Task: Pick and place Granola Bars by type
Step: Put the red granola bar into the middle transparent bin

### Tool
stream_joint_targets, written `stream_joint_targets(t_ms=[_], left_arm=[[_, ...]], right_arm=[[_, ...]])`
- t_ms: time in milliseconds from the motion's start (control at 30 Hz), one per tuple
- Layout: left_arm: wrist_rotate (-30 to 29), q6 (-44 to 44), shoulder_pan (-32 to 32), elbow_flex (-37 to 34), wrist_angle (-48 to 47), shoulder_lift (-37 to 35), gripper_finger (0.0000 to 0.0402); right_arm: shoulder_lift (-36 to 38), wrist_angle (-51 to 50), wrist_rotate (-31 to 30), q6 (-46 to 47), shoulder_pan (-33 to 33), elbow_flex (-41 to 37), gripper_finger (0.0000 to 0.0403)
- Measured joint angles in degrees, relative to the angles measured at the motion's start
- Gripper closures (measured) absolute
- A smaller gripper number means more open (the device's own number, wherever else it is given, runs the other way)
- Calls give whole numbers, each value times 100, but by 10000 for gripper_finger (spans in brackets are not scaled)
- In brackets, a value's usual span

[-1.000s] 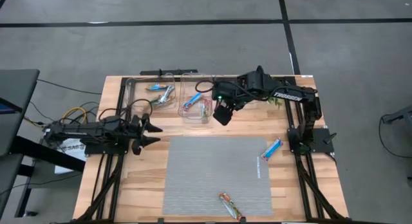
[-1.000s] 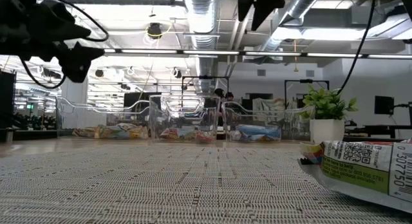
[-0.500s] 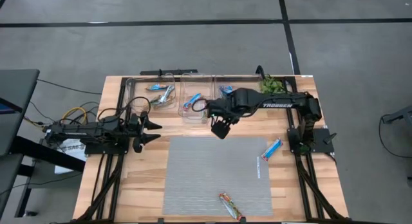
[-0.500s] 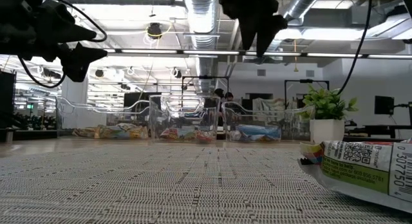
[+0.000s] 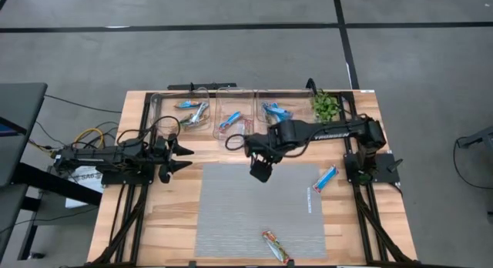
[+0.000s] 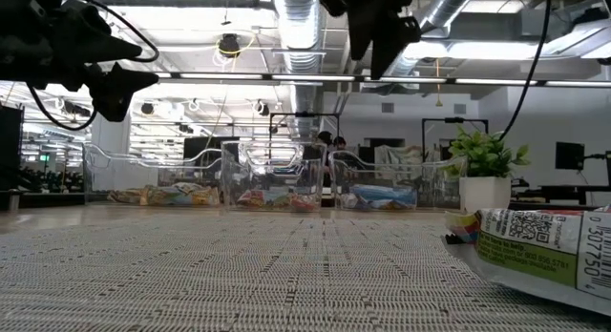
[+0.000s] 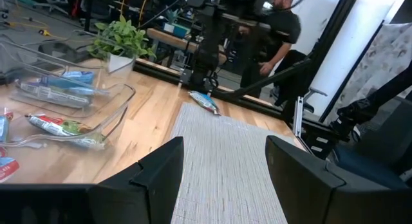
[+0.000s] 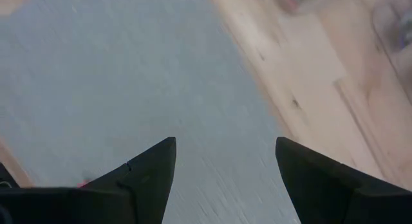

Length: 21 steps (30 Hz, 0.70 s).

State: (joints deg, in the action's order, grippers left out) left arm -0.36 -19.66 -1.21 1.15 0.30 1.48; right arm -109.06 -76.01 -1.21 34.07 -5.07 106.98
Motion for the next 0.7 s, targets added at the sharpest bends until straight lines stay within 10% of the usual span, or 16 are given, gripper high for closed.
stream_joint_targets(t_ms=[433, 700], left_arm=[[-4, -2, 0, 2, 0, 0, 190], [-7, -4, 0, 2, 0, 0, 190]], right_arm=[[5, 1195, 9, 253, -1062, -643, 143], [-1, 1803, 337, 2120, -1816, -1687, 143]])
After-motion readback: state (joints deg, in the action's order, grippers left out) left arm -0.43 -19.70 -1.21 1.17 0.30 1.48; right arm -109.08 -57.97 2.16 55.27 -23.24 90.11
